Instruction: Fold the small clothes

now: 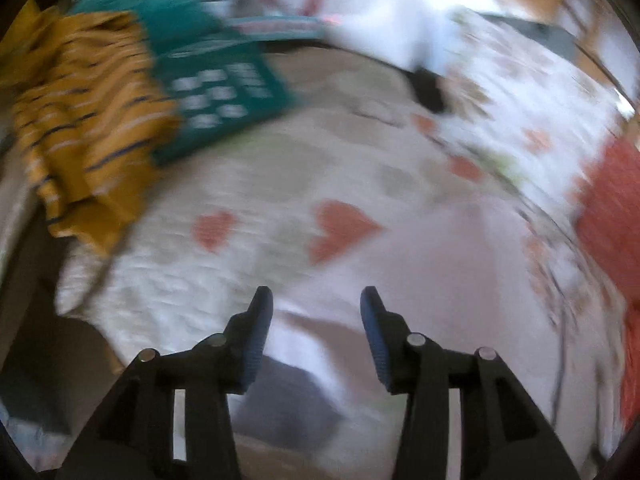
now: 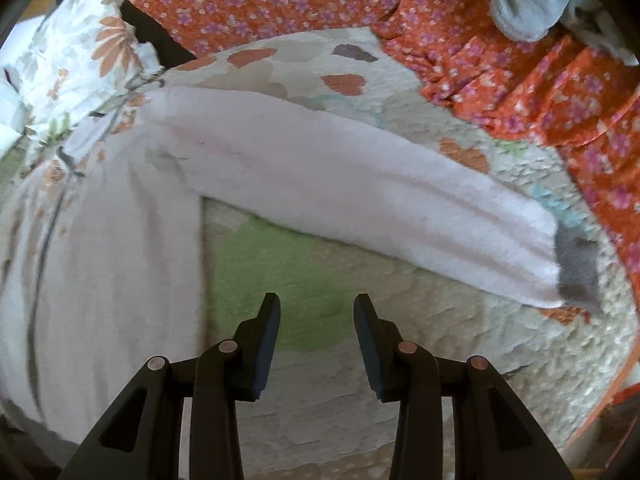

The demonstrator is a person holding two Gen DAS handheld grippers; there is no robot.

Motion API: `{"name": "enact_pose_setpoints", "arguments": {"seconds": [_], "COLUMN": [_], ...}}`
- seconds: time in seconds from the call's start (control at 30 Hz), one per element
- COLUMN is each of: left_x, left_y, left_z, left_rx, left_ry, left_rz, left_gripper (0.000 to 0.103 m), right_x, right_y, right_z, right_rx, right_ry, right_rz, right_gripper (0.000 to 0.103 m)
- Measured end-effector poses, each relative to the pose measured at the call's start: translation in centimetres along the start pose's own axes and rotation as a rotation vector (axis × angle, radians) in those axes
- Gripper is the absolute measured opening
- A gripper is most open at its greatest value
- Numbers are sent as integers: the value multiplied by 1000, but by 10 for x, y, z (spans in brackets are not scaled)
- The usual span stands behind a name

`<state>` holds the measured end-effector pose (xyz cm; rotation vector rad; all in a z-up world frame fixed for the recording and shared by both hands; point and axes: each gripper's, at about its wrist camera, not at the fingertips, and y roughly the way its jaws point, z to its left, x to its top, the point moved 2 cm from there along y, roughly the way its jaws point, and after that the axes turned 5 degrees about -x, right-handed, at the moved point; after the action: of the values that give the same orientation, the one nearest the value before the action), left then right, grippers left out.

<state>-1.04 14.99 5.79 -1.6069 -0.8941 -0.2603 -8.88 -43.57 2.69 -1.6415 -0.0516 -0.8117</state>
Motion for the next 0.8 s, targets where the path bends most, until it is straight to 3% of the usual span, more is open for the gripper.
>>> {"name": "enact_pose_setpoints", "arguments": {"seconds": [0.17,0.33,0.37,0.43,0.5,0.57,0.63,0.77,0.8], "left_x": [-44,-100,-110,-127,-133,-132,-128,-122,-121], "left_y": [22,35,36,29,26,23,18,11,8], "left_z": [-55,-77,-81,-95,-101,-102,-102,-96,-93], "left_rx": [-157,-244,-242,-201,-190,-179,-220,-211,-213], "left_ry": [199,289,306,385,412,418,385,357,344], "left_rz": [180,342,349,313,302,287,306,307,308], "left_gripper": [47,57,62,62,57,25,8,7,7], "right_x": [-12,-41,-48,-59,-75,-88,-98,-107,-108], "right_y": [-7,-16,-20,-26,-36,-45,-49,-51,-51], "right_z": [13,24,26,29,30,30,26,23,24], "right_rx": [145,155,150,137,129,135,171,265,277], "right_ry": [-25,-15,-20,-14,21,64,112,171,162], "right_rz": [25,25,20,13,2,-12,-6,33,41], "right_gripper": [42,44,44,44,46,47,47,43,22]}}
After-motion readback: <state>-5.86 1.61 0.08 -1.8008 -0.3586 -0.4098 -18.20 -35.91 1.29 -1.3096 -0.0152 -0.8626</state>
